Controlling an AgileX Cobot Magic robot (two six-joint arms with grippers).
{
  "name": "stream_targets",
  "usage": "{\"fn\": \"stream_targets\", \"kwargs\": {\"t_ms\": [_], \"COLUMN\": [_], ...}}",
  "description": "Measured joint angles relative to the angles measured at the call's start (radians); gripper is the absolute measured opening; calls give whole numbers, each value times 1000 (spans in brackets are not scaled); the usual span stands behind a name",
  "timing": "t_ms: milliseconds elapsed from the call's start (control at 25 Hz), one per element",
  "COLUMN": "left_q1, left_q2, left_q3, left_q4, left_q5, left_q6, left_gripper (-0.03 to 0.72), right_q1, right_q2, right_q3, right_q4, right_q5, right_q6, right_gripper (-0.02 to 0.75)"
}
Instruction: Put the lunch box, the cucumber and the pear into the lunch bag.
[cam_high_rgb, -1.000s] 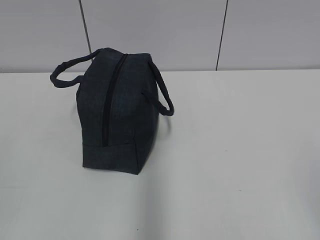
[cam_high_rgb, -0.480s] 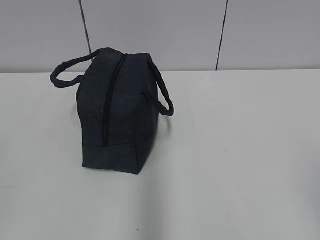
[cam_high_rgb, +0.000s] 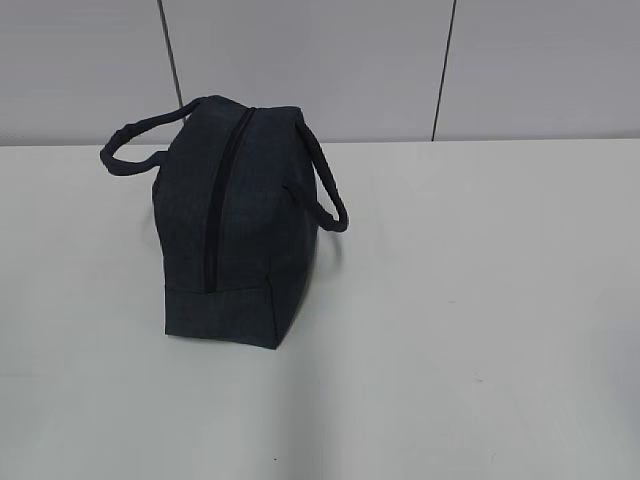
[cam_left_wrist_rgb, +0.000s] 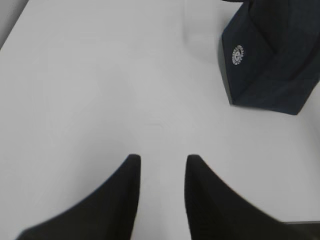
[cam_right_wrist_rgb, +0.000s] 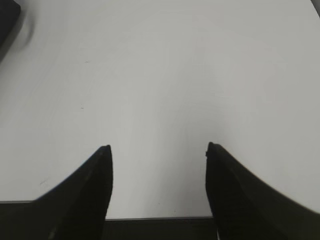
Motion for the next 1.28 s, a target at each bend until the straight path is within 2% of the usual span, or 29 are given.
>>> {"fn": "stream_targets", "kwargs": {"t_ms": [760, 1000, 1280], "left_q1": [0, 52, 59], "left_q2": [0, -33, -34], "left_q3": [0, 1, 2], "left_q4": [-17, -14, -14], "left_q5": [0, -3, -3], "left_q6": [25, 25, 25], "left_gripper": [235, 235, 235], "right_q1": [0, -3, -27], "right_q2": [0, -75, -80], "right_q3": [0, 0, 0], "right_q4": [0, 0, -2], "right_q5": [0, 0, 4], "right_q6": [0, 0, 0], "right_gripper": [438, 438, 438]}}
